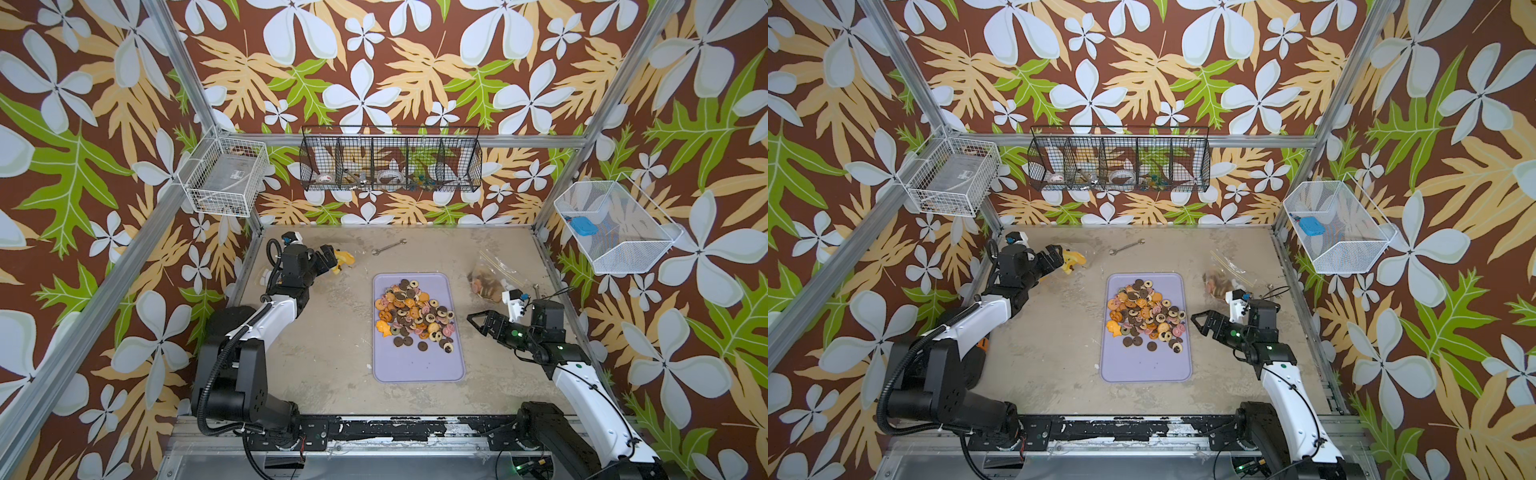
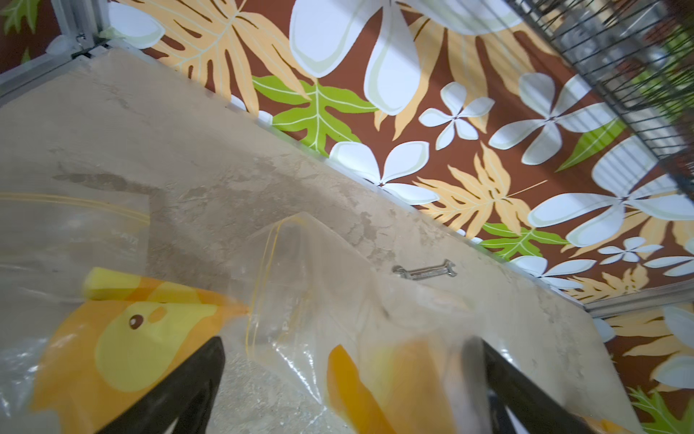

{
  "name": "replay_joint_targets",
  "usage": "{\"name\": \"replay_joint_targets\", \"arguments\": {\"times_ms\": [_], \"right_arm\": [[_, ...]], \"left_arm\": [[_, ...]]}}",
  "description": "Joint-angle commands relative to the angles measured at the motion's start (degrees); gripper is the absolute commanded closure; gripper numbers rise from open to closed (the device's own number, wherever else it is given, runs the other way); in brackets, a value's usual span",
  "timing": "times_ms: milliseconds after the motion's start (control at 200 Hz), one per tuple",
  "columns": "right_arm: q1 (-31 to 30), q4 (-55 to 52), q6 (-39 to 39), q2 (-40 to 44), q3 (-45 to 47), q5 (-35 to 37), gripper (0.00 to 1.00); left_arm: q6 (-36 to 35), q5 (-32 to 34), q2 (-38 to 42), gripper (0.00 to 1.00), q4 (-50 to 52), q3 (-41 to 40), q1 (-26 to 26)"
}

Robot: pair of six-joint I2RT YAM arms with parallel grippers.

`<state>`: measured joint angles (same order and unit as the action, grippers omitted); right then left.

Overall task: Pour cookies out of the ziploc bag
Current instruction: Place the ziploc bag at the center of the board, then move the tray at the center of the board.

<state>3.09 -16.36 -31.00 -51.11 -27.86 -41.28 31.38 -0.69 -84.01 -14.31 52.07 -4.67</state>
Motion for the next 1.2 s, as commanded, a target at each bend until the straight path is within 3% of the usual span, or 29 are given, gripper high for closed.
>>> {"name": "replay_joint_targets", "arguments": {"times_ms": [0, 160, 350, 701, 1196], "right_arm": [[-0.10, -1.40, 1.97, -2.47, 0.42, 1.55, 0.00], [-3.67, -0.46, 1.28, -6.33, 0.79, 5.24, 0.00], [-7.82, -1.23, 0.46, -9.25, -0.29, 11.63, 0.00], [-15.64, 0.25, -1.75, -17.77, -0.97, 16.18, 0.00], [-20.70, 3.94, -5.45, -26.98, -6.44, 16.47, 0.00]], "left_arm": [[1.89, -5.11, 1.91, 0.00, 4.37, 2.15, 0.03], [6.38, -16.45, 7.01, 0.00, 5.21, 0.42, -0.48], [7.63, -31.61, 11.05, 0.00, 2.16, -4.94, -5.02], [3.69, -31.77, 16.37, 0.00, 8.52, -8.27, -5.94], [3.04, -32.77, 20.89, 0.00, 11.70, -7.45, -5.93]]}}
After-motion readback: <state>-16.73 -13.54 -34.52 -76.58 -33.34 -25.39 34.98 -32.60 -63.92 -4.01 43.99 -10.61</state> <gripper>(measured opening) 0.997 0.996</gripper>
